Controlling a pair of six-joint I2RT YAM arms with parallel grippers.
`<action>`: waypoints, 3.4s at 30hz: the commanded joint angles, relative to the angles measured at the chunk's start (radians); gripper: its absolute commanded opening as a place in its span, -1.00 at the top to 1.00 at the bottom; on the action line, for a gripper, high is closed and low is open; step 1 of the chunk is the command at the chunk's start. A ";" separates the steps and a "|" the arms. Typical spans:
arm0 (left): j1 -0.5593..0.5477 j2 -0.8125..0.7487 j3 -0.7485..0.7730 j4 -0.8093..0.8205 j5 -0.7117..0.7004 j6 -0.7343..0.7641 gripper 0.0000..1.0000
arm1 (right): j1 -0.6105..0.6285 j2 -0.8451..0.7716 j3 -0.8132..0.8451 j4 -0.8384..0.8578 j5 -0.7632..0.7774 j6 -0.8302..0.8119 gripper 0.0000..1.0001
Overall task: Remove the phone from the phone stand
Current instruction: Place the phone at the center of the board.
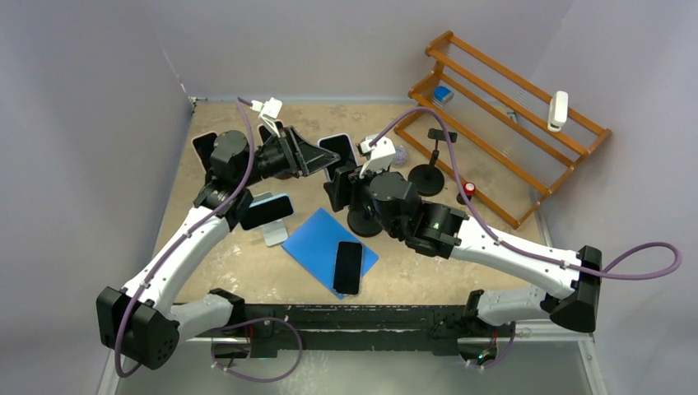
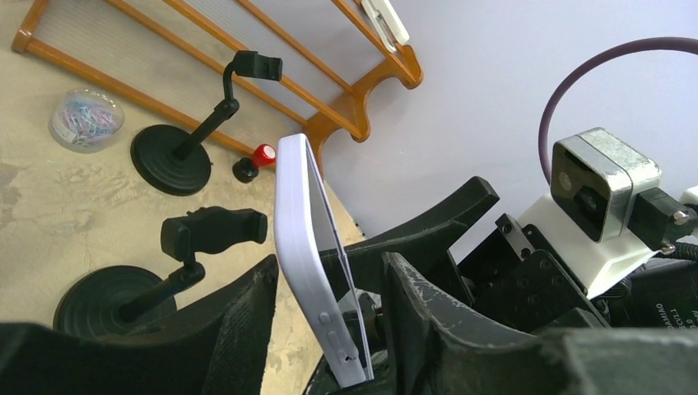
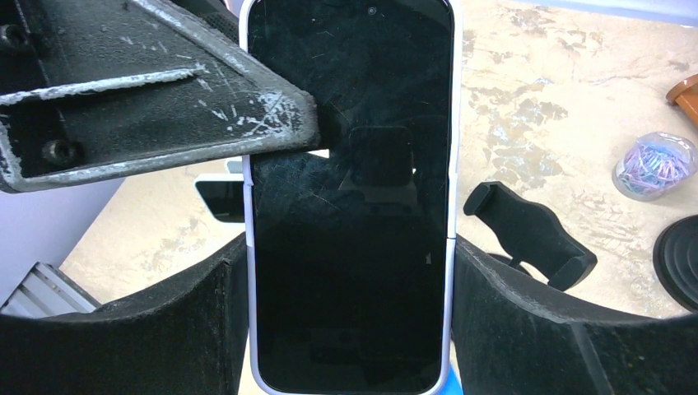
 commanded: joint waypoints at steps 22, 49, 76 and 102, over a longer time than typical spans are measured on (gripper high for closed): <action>-0.014 0.015 0.027 0.070 0.047 -0.015 1.00 | 0.010 0.025 0.091 0.034 0.072 0.023 0.75; -0.012 -0.105 -0.027 0.009 -0.059 -0.023 1.00 | 0.011 -0.102 0.050 -0.053 -0.165 0.048 -0.98; -0.012 -0.351 -0.288 0.403 0.400 -0.128 1.00 | 0.010 -0.389 -0.477 0.638 -0.657 0.134 -0.22; -0.012 -0.368 -0.313 0.359 0.380 -0.063 1.00 | 0.011 -0.287 -0.519 0.844 -0.751 0.234 0.59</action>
